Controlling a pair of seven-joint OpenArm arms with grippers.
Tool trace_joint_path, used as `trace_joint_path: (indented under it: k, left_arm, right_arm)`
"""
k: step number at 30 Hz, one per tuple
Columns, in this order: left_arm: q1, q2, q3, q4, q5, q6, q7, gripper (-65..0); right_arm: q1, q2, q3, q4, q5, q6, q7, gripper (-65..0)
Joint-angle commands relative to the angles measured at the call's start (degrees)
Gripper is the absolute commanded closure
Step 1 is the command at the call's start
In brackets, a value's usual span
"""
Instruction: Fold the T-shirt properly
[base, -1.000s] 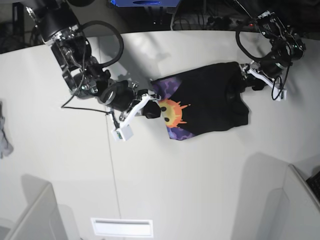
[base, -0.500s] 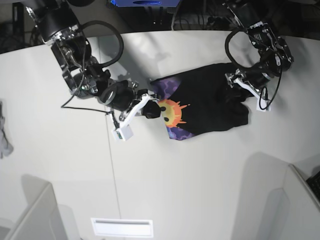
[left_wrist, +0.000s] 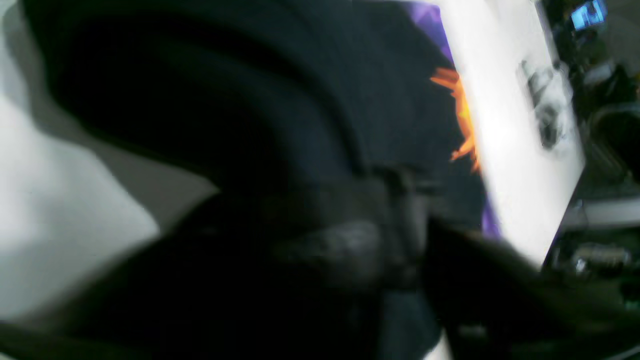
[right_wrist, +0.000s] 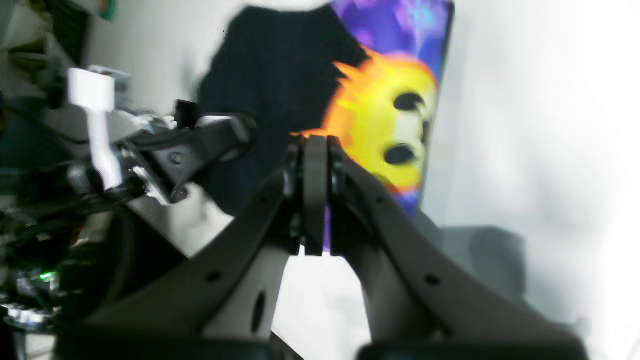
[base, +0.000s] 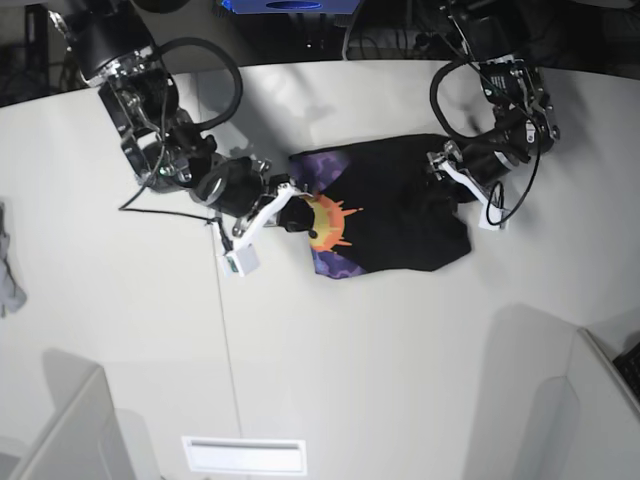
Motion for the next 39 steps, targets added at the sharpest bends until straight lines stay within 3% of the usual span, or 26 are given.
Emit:
trace_joint_path:
  k: [1,4,10,23,28,32,37,39]
  left_arm:
    - [0.5,-0.9,0.6,-0.1,3.7,1.7,3.3,-17.3]
    - [0.2,-2.6,2.5,0.2,3.7,3.7,3.3,0.0]
    - [-2.6,-8.4,11.5,0.3,3.7,7.2,3.3,0.0]
    - [-17.9,-21.0,45.0,-0.1,3.8,7.1,3.2,0.0]
    - [-25.6,-23.2,59.9,0.2,3.8,6.8,3.0,0.0]
    - [-31.0,-23.3,71.5,0.2,4.4,6.8,-1.4,0.0]
    - [-33.8,-22.8,82.2,0.4,15.3,6.2,-6.0,0.0]
    - [-33.9,-22.7,84.5,0.4,20.2,3.0,-7.7,0.0]
  right_arm:
    - [0.2,0.0,1.9,0.9,0.6,0.7,1.2,0.0]
    - [-2.1,-0.1,7.4,0.9,0.6,0.7,1.2,0.0]
    - [-7.2,-0.1,18.5,0.9,0.6,0.7,0.8,0.0]
    - [-16.2,-0.3,28.9,1.3,0.7,0.8,1.1,0.0]
    - [-19.2,-0.4,32.0,1.3,0.7,0.7,1.2,0.0]
    - [-21.5,-0.5,34.5,1.3,0.7,0.4,1.2,0.0]
    - [-24.8,-3.0,39.9,1.3,0.6,0.4,1.2,0.0]
    - [-26.2,-4.5,42.7,1.3,0.6,0.6,1.1,0.0]
